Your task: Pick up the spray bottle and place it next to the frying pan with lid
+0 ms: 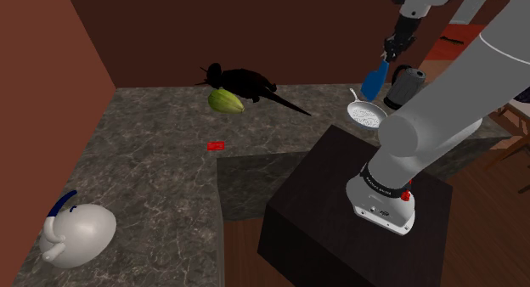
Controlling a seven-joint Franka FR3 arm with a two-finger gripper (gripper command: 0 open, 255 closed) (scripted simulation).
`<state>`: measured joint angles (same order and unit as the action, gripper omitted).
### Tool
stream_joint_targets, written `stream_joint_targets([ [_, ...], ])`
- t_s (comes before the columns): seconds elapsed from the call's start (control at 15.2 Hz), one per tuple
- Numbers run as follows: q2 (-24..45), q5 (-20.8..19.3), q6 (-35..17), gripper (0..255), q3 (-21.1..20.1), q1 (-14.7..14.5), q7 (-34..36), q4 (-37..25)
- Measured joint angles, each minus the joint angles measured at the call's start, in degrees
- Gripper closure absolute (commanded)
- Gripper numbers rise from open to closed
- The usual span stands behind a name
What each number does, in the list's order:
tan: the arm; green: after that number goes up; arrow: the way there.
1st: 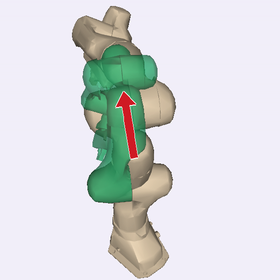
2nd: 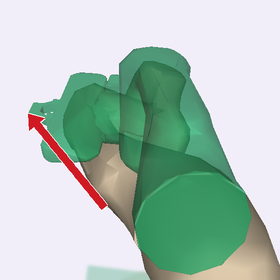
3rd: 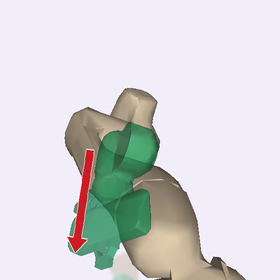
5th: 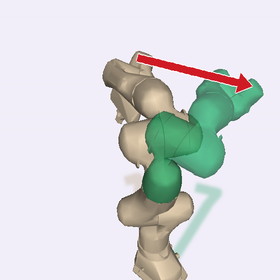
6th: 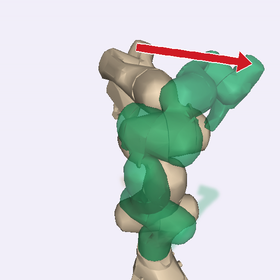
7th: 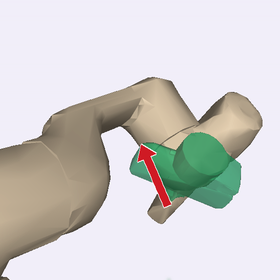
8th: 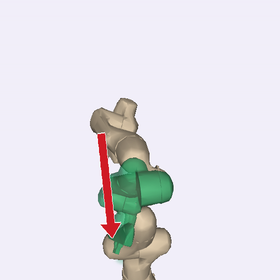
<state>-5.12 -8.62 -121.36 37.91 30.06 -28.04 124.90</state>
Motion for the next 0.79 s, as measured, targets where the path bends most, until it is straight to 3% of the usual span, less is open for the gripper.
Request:
stream_joint_targets([
  [0.79, 5.54, 3.41, -9.72, 255, 0.8, 0.2, -2.15, 5.1],
])
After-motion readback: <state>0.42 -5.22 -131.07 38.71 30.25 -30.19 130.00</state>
